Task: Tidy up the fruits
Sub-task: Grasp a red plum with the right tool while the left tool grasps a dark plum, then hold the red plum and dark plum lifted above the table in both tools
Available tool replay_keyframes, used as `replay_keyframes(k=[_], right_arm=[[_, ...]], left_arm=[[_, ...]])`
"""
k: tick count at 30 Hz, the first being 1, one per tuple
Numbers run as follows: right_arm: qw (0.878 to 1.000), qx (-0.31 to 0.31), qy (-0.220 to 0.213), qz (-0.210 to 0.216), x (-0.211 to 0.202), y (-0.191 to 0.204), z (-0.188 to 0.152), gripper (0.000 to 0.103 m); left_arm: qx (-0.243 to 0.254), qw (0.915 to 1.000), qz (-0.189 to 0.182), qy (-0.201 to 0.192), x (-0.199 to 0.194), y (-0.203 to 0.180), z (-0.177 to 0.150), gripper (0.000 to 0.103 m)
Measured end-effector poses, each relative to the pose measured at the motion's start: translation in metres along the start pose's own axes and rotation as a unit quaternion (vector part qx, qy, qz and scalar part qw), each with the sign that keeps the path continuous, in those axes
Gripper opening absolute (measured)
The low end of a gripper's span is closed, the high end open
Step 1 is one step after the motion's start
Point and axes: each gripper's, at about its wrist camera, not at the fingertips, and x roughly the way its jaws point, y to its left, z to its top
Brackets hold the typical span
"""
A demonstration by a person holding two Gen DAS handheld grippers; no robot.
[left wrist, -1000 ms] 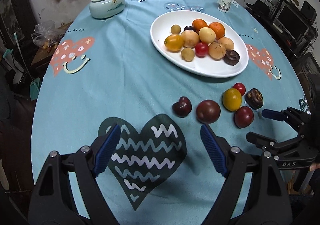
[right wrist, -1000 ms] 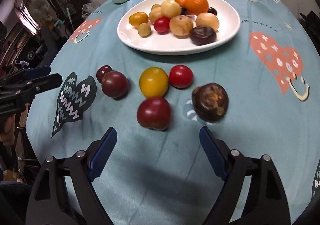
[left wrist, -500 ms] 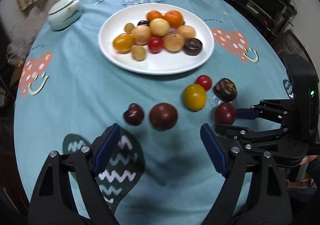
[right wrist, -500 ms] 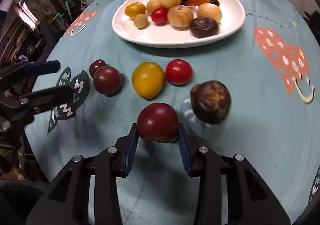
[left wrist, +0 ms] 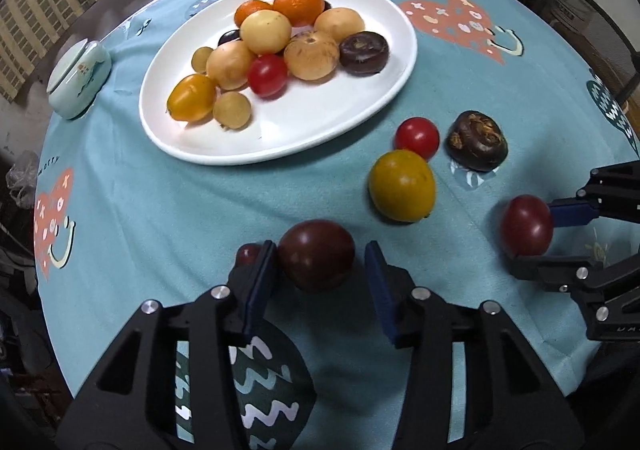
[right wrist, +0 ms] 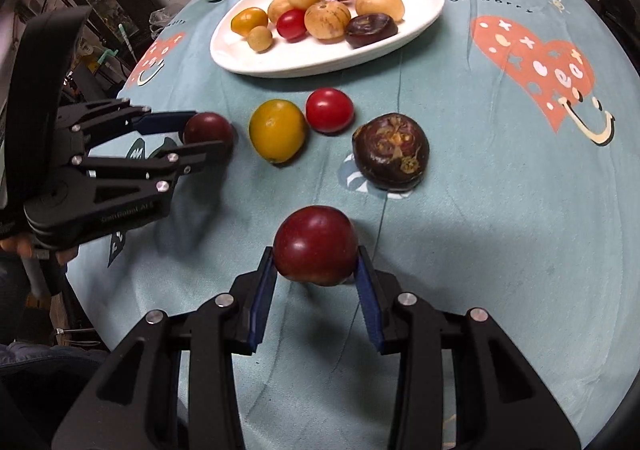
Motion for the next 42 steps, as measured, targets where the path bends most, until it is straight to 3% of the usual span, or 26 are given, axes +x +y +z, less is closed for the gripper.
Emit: replay_keyframes(k=[3, 6, 16, 26, 42], right_arm=[[1.000, -0.002, 0.003, -0.003, 0.003, 0.003, -0.001, 0.040], [1.000, -0.007, 0.001, -0.005, 0.001, 0.006, -0.002, 0.040], [1.000, -0.013, -0.004, -0.008, -0.004, 0.009, -0.005, 0.040], [1.000, -0.031, 0.004, -0.006, -0.002, 0.015, -0.010, 0.040], [0.999, -0.035, 0.013, 0.003, 0.001, 0.013, -0.013, 0.040]], left_arm=[[0.015, 0.9999, 0.007, 0.000, 0.004, -0.003, 0.001, 0.050], [-0.003, 1.0000, 0.001, 0.000, 0.001, 0.003, 0.002, 0.041], [-0.034, 0.9991, -0.024, 0.004, -0.010, 0.003, -0.006, 0.040], [-0.074, 0.9969, -0.013, -0.024, -0.047, 0.001, -0.008, 0.040], [-0.070, 0.9964, -0.019, -0.043, -0.063, -0.002, 0.004, 0.040]])
